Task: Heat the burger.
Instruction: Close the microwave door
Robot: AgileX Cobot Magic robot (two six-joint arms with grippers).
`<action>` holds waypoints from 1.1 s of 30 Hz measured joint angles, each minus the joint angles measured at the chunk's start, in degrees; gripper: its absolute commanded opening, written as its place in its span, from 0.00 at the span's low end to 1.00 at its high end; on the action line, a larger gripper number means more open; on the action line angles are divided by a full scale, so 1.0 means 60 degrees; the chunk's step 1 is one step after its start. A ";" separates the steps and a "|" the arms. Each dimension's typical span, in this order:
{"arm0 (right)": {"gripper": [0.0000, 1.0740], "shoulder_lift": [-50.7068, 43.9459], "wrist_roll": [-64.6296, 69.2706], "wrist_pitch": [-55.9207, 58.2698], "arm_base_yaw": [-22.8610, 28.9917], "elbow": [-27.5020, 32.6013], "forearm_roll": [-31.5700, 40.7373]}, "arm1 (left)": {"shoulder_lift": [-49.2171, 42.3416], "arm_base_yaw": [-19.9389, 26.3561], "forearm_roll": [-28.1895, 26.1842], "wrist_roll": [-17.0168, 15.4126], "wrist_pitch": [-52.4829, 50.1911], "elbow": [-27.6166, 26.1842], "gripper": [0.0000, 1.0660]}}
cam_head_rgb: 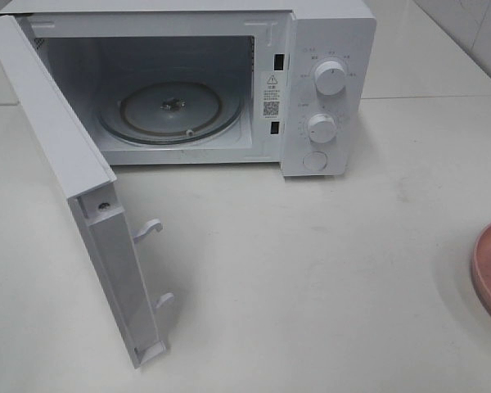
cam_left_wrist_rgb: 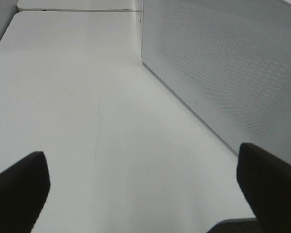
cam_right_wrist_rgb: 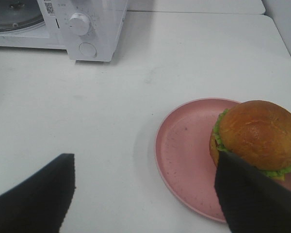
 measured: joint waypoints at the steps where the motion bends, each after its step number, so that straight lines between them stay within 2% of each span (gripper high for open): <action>1: 0.71 0.0000 0.0000 0.0000 0.0000 0.0000 0.0000 | 0.0000 0.0000 0.0000 0.0000 0.0000 0.0000 0.94; 26: 0.71 0.0000 0.0000 0.0000 0.0000 0.0000 0.0000 | 0.0029 0.0000 0.0076 0.0000 -0.0010 -0.0019 0.93; 28: 0.71 0.0000 0.0000 0.0000 0.0000 0.0000 0.0000 | 0.0296 0.0010 0.0172 0.0000 -0.0239 -0.0210 0.87; 31: 0.71 0.0000 0.0000 0.0000 0.0000 0.0000 0.0000 | 0.0458 0.0010 0.0201 0.0000 -0.0372 -0.0286 0.85; 33: 0.71 0.0000 0.0000 0.0000 0.0000 0.0000 0.0000 | 0.1155 0.0010 0.0210 0.0000 -0.0850 -0.0344 0.75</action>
